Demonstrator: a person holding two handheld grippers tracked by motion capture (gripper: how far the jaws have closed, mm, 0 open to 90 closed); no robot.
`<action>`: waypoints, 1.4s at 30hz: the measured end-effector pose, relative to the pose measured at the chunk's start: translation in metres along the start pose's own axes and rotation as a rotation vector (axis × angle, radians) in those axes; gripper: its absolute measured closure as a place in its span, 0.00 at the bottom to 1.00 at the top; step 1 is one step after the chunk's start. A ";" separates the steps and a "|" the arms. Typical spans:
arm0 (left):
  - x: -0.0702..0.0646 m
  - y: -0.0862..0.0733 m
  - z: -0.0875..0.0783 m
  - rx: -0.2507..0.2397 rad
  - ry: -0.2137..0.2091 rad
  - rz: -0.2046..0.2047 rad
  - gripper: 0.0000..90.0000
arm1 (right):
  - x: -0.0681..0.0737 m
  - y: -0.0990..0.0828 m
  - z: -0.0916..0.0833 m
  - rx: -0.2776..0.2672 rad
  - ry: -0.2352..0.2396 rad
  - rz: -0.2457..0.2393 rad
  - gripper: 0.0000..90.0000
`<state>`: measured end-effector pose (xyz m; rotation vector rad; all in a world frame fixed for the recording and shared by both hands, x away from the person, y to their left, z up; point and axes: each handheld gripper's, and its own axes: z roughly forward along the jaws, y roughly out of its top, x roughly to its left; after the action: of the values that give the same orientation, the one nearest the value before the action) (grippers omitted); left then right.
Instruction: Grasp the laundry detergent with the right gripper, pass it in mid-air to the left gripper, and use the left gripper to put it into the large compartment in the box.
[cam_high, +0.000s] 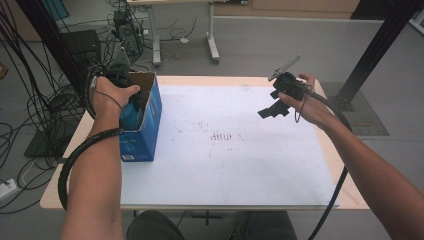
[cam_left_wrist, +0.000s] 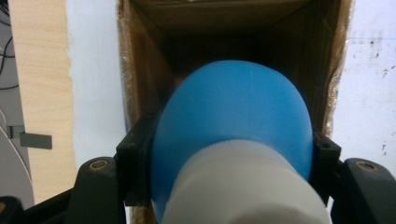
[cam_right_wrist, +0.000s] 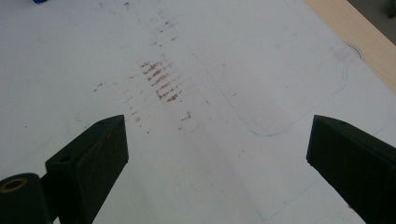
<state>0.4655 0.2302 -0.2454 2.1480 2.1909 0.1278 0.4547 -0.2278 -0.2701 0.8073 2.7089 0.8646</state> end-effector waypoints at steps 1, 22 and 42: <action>0.000 0.000 0.002 0.001 -0.002 -0.001 0.40 | 0.000 0.000 0.000 0.001 0.000 -0.001 0.06; -0.001 0.002 0.026 0.032 0.006 0.026 0.40 | -0.007 -0.002 0.004 -0.003 -0.002 0.019 0.06; 0.000 0.006 0.029 0.030 0.006 0.026 0.40 | -0.013 -0.006 -0.001 -0.009 -0.014 0.033 0.06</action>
<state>0.4750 0.2307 -0.2733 2.1950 2.1827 0.1041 0.4623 -0.2396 -0.2728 0.8551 2.6851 0.8748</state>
